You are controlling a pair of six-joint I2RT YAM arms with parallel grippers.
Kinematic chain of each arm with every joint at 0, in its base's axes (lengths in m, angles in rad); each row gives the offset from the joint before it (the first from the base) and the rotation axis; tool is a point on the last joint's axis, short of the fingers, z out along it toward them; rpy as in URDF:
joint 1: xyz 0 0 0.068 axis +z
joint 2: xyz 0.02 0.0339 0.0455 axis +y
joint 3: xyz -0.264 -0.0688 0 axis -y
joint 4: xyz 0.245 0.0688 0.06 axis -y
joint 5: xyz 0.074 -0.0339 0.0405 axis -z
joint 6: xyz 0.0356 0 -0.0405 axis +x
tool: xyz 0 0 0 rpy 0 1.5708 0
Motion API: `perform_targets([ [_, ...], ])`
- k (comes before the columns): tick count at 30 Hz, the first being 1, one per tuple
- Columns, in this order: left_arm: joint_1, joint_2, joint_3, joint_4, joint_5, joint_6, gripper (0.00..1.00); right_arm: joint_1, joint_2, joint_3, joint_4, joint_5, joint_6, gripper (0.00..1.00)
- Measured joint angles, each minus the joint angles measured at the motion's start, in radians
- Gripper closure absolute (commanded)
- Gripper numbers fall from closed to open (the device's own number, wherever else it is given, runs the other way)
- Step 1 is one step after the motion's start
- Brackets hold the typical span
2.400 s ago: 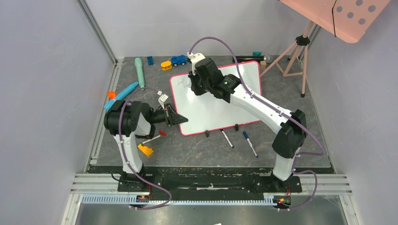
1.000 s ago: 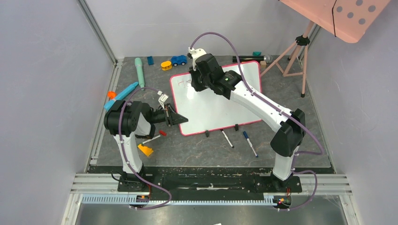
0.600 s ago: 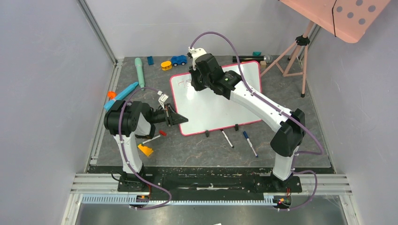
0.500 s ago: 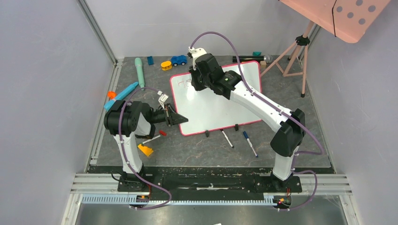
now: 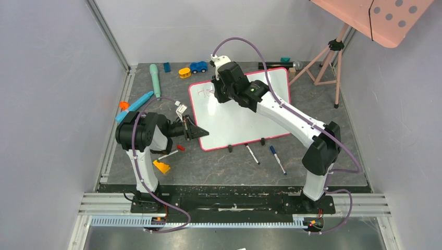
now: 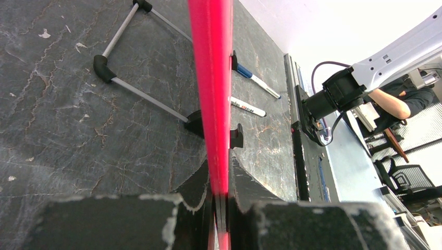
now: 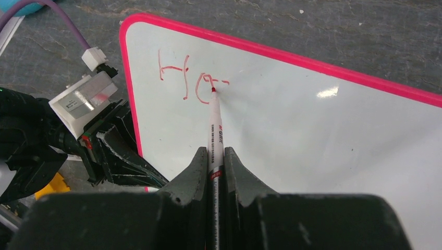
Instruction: Write a sentence on the whiteboard
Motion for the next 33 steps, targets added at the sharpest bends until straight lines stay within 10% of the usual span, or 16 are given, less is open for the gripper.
perform_targets([
  [33,0.0,0.0,0.0,0.003,0.002,0.001,0.98,-0.072,-0.127,-0.124,0.095,-0.085,0.029,1.0],
])
